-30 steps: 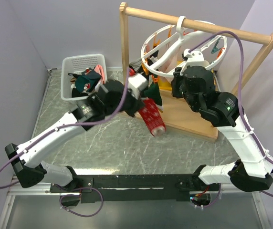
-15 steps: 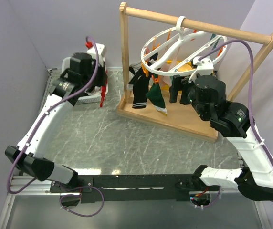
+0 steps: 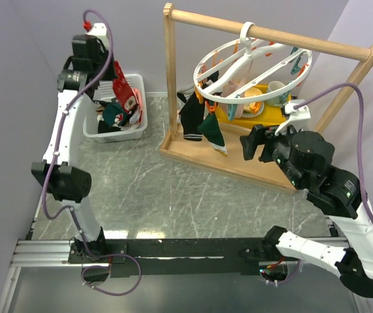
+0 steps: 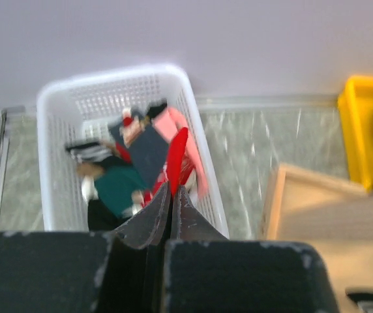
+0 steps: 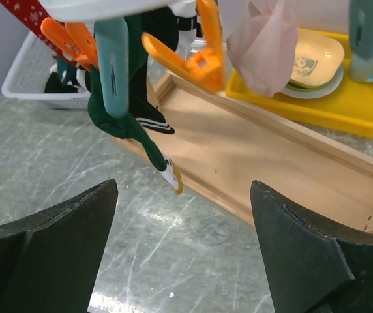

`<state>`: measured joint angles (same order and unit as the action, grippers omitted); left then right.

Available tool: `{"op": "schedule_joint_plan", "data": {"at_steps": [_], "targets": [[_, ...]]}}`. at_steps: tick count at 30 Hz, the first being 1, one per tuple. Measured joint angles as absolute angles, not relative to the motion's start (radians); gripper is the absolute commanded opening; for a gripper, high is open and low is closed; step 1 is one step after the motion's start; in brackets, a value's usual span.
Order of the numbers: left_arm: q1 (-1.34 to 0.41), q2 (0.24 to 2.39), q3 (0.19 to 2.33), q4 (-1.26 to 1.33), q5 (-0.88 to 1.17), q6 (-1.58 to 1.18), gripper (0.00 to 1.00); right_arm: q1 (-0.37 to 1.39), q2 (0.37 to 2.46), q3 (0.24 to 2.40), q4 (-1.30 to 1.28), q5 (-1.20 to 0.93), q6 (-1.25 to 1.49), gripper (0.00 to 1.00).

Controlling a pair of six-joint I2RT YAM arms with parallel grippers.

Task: Remove the socks clipped to the hanger

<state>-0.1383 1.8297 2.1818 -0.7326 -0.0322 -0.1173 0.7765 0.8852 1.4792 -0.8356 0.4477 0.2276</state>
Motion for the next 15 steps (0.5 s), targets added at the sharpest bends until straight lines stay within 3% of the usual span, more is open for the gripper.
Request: {"op": "schedule_joint_plan", "data": {"at_steps": [7, 15], "targets": [[0.046, 1.956, 2.272, -0.583, 0.189, -0.233, 0.01, 0.776, 0.837, 1.451, -0.823, 0.445, 0.226, 0.9], [0.111, 2.063, 2.06, -0.505, 0.308, -0.312, 0.06, 0.776, 0.808, 1.388, -0.807, 0.442, 0.237, 0.9]]}}
